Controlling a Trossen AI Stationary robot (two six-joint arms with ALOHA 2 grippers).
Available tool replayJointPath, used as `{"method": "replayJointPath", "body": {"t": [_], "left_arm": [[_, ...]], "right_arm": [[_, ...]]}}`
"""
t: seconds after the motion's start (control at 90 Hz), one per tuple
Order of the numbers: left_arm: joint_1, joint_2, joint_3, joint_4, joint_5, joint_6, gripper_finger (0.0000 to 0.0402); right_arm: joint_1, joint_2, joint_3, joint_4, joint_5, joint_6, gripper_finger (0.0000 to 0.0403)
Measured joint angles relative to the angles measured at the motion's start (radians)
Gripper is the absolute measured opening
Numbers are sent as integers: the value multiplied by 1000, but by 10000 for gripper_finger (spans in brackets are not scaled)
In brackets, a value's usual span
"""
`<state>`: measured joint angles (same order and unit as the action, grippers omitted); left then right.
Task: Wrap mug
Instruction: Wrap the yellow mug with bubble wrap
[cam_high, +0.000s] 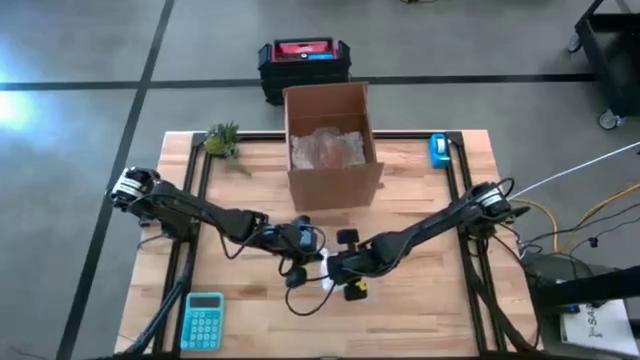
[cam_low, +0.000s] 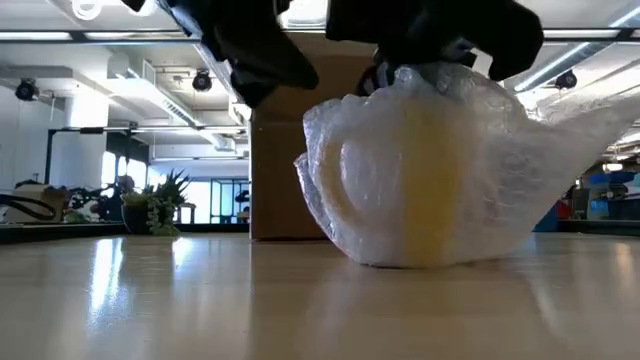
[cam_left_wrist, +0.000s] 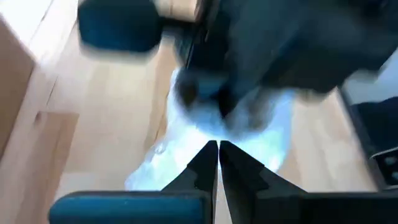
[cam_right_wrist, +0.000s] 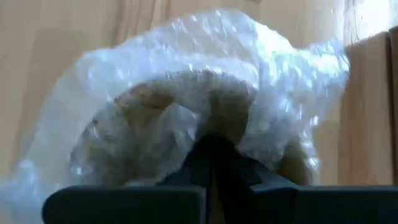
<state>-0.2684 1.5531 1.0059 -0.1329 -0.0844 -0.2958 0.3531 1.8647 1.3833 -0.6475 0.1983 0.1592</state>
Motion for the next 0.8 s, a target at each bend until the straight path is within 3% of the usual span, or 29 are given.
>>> {"method": "replayJointPath", "body": {"t": [0.2,0.267,0.344,0.444,0.8], "left_arm": [[0,12,-11,1,-8,-1,4],[0,11,-11,0,-8,-1,4],[0,11,-11,11,-8,-1,4],[0,11,-11,22,-9,-1,4],[0,12,-11,24,-11,-1,4]], "right_arm": [[2,-116,31,-58,-99,-45,2],[3,-128,31,-36,-80,-48,2],[2,-133,31,-8,20,-43,2],[-5,-108,32,25,100,-43,2],[5,25,7,16,31,-3,2]]}}
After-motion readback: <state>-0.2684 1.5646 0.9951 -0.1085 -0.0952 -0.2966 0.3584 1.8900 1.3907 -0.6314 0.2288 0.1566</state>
